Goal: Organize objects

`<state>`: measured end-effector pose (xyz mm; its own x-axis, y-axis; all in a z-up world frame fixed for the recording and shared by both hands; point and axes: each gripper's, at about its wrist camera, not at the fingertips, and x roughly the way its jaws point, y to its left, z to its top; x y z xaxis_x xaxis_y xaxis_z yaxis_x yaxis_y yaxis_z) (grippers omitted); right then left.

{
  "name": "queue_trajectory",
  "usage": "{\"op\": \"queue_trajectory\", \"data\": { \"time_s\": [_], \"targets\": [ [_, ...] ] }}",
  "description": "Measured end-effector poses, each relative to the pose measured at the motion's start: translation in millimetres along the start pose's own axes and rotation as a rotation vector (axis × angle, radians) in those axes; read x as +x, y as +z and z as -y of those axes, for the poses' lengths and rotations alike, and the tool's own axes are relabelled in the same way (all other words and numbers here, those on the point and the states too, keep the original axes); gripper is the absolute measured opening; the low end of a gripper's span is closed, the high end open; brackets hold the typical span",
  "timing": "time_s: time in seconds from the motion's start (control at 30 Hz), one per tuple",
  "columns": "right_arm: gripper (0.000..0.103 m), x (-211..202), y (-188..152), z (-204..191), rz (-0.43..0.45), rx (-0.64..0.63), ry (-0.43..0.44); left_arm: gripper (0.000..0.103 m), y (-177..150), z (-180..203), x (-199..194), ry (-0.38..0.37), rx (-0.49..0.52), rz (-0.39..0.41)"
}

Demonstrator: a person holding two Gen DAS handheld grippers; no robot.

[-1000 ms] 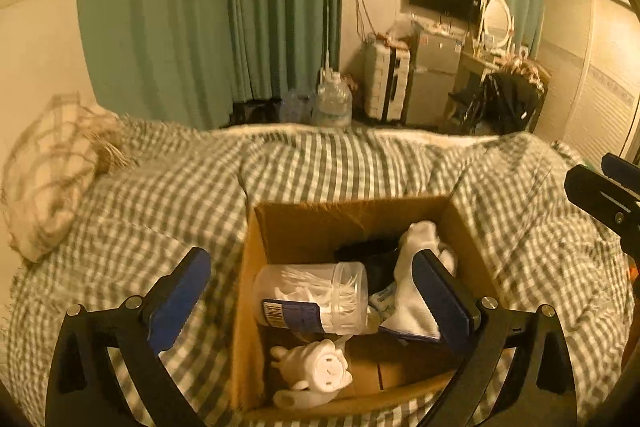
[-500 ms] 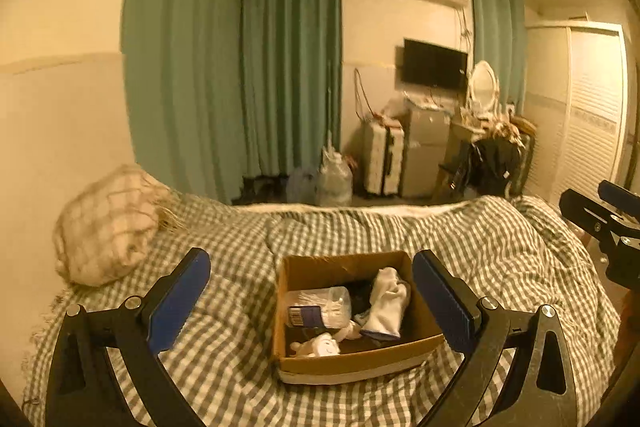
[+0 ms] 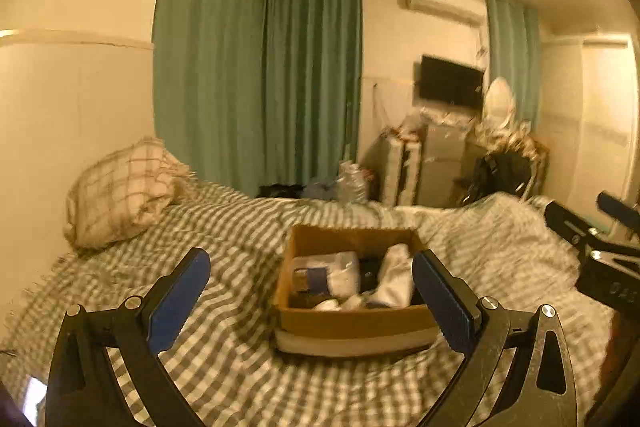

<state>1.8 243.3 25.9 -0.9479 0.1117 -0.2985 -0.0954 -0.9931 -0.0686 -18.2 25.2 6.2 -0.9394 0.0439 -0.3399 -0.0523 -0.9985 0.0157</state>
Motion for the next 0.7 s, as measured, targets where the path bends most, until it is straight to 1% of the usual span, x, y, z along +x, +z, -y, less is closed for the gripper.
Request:
{"op": "queue_trajectory", "data": {
  "time_s": [0.1, 0.2, 0.37, 0.7],
  "targets": [
    [0.103, 10, -8, -1, -0.032, -0.001, 0.009, 0.103, -2, 4, 1, 0.015, 0.037, -0.009],
    [0.103, 15, -15, 0, -0.053, 0.012, 0.013, 0.103, -3, 2, -1, 0.007, 0.024, -0.004],
    [0.103, 20, -16, 0, -0.072, 0.011, 0.019, 0.103, -2, -3, -2, 0.004, 0.003, -0.004],
    [0.103, 24, -17, 2, -0.087, 0.014, 0.028, 0.103, -3, 2, 1, -0.004, 0.022, -0.021]
  ]
}}
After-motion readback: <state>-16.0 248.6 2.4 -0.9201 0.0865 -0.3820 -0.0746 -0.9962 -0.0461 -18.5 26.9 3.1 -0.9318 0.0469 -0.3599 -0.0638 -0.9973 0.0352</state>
